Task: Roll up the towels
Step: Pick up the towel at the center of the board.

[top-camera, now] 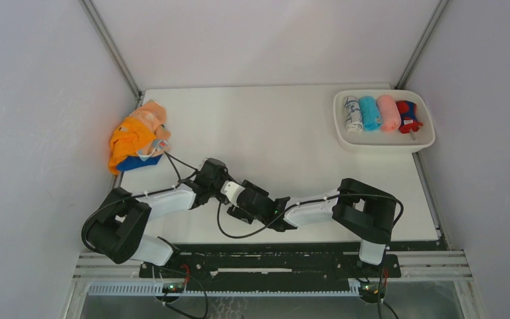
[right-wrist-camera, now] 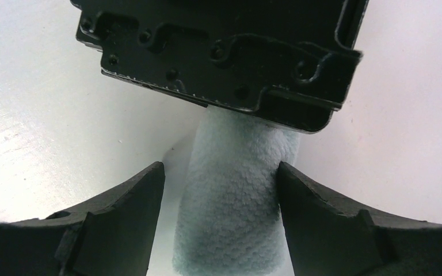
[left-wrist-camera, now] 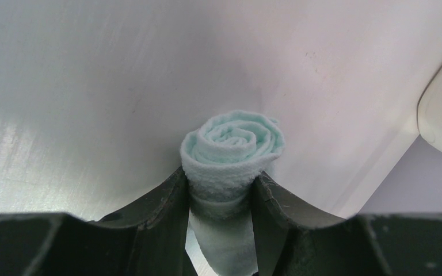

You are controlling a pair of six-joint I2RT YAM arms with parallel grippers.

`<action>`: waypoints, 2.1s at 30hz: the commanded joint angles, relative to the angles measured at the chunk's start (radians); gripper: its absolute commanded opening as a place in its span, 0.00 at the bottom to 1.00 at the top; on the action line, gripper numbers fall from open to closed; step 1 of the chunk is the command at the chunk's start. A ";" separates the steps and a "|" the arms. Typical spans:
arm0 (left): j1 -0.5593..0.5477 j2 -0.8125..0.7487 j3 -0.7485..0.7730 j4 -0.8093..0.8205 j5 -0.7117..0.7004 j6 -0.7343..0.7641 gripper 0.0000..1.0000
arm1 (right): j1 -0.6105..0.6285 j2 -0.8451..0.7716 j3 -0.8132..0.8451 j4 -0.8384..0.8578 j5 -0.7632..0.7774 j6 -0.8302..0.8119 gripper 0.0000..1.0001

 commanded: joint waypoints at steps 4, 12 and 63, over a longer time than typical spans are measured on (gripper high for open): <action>-0.010 0.018 -0.006 -0.062 0.002 0.019 0.45 | 0.004 -0.022 0.007 -0.039 0.045 -0.023 0.70; -0.010 0.021 -0.003 -0.066 0.003 0.021 0.45 | 0.004 -0.059 0.008 -0.056 0.044 -0.022 0.70; 0.447 -0.455 0.503 -0.665 -0.222 0.806 0.93 | -0.464 -0.445 0.129 -0.430 0.260 0.101 0.00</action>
